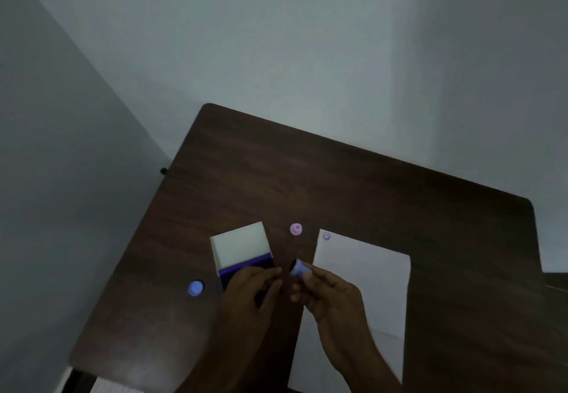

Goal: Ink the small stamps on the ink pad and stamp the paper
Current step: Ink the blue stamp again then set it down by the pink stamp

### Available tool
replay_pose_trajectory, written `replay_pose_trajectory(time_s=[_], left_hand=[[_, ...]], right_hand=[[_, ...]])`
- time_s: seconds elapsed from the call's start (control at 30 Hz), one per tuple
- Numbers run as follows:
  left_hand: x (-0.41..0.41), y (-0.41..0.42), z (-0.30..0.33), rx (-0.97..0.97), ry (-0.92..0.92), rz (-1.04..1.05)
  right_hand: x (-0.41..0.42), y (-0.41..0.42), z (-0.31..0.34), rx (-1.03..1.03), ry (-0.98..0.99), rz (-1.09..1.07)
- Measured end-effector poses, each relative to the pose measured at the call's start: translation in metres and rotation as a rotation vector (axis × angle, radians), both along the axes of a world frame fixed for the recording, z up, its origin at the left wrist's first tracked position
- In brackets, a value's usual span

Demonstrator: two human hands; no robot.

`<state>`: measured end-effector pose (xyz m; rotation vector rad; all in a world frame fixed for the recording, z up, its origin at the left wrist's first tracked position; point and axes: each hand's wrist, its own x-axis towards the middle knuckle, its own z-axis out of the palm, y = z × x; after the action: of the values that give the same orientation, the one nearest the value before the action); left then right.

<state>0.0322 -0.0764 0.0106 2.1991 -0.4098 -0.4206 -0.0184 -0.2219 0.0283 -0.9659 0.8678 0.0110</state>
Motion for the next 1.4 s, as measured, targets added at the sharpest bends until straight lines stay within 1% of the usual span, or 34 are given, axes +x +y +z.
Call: replay_pose_trajectory(time_s=[0.13, 0.23, 0.37, 0.43, 0.53, 0.6, 0.67, 0.87, 1.0, 1.13, 1.4], left_hand=[[0.001, 0.02, 0.009, 0.089, 0.087, 0.157], [0.006, 0.04, 0.01, 0.045, -0.026, 0.229], [0.005, 0.073, -0.009, 0.08, -0.031, 0.317], [0.007, 0.083, -0.021, 0.073, -0.022, 0.378], [0.012, 0.1, -0.035, 0.053, -0.003, 0.482], [0.014, 0.109, -0.044, 0.082, -0.013, 0.463], [0.015, 0.116, -0.051, 0.127, -0.009, 0.417], [0.021, 0.118, -0.067, 0.237, 0.037, 0.328], [0.023, 0.116, -0.072, 0.294, 0.027, 0.291], [0.027, 0.118, -0.068, 0.215, 0.003, 0.312], [0.023, 0.113, -0.04, -0.07, 0.064, 0.441]], right_hand=[[0.014, 0.018, 0.007, 0.063, -0.024, 0.059], [0.027, 0.033, 0.01, 0.088, -0.028, 0.093], [0.042, 0.053, 0.012, 0.153, 0.058, 0.146], [0.045, 0.057, 0.01, 0.196, 0.091, 0.129], [0.047, 0.069, 0.011, 0.344, 0.041, 0.095], [0.046, 0.077, 0.01, 0.452, 0.033, 0.068], [0.046, 0.084, 0.01, 0.511, 0.061, 0.041], [0.042, 0.099, 0.009, 0.537, 0.117, -0.005], [0.041, 0.101, 0.007, 0.533, 0.144, -0.021], [0.043, 0.101, 0.006, 0.541, 0.155, -0.033], [0.044, 0.102, 0.005, 0.6, 0.167, -0.086]])
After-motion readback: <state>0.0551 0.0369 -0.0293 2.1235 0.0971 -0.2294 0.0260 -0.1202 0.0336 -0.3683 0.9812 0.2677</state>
